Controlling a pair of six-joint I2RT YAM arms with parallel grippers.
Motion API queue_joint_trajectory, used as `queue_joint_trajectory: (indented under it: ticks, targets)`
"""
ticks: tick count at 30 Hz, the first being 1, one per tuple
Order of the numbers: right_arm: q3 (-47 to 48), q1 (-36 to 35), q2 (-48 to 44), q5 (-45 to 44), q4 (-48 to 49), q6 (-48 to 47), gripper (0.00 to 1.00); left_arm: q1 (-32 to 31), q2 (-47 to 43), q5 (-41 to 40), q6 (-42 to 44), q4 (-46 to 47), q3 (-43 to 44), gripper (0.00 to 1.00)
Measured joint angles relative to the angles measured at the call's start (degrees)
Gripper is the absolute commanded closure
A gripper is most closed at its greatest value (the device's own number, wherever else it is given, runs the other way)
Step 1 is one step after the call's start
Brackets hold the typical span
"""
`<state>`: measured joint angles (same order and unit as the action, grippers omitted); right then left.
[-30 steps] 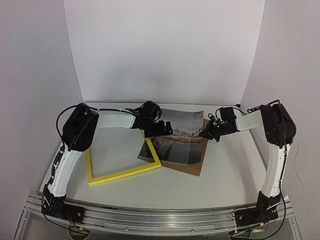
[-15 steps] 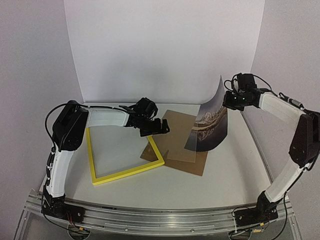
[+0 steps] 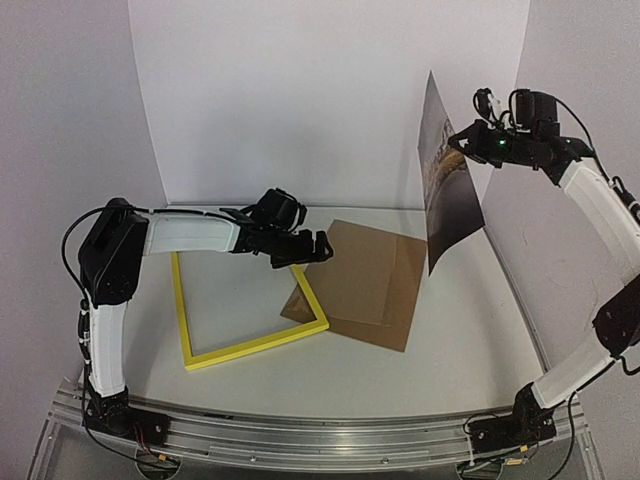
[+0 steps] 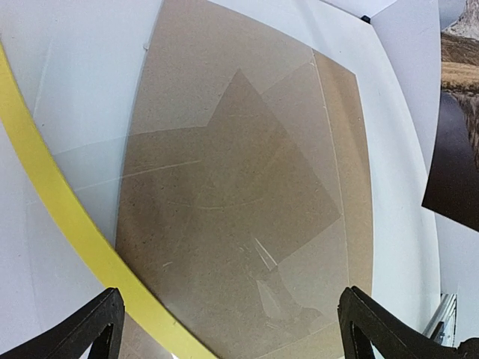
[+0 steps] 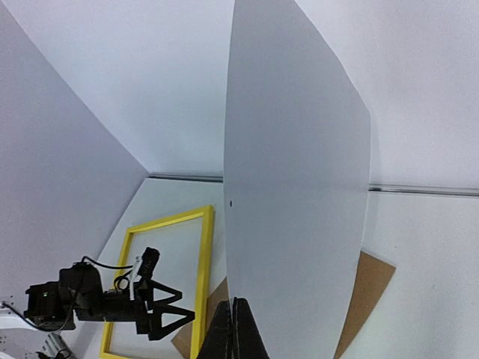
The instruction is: Take the photo out of the frame
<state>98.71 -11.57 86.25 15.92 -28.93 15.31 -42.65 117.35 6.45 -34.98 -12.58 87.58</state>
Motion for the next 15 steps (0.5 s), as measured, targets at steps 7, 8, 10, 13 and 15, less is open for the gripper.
queue_joint_trajectory:
  ticks: [7, 8, 10, 13, 15]
  targets:
    - [-10.87, -0.09, -3.27, 13.78, 5.44, 9.61, 1.00, 0.00, -9.06, -3.33, -0.64, 1.29, -9.80, 0.00]
    - [-12.88, -0.09, -2.98, 14.94, 6.75, 10.94, 1.00, 0.00, -10.08, -3.72, -0.89, 1.61, -10.84, 0.00]
    - [-16.90, -0.02, -1.68, 15.83, 8.78, 12.96, 1.00, 0.00, -11.15, -4.13, -1.12, 1.99, -11.96, 0.00]
    - [-22.46, 0.61, 1.12, 14.86, 10.20, 15.04, 1.00, 0.01, -11.51, -4.99, -1.48, 2.17, -12.69, 0.00]
    - [-25.72, 1.54, 3.73, 13.57, 10.64, 15.64, 1.00, 0.00, -11.52, -5.44, -1.89, 2.20, -13.31, 0.00]
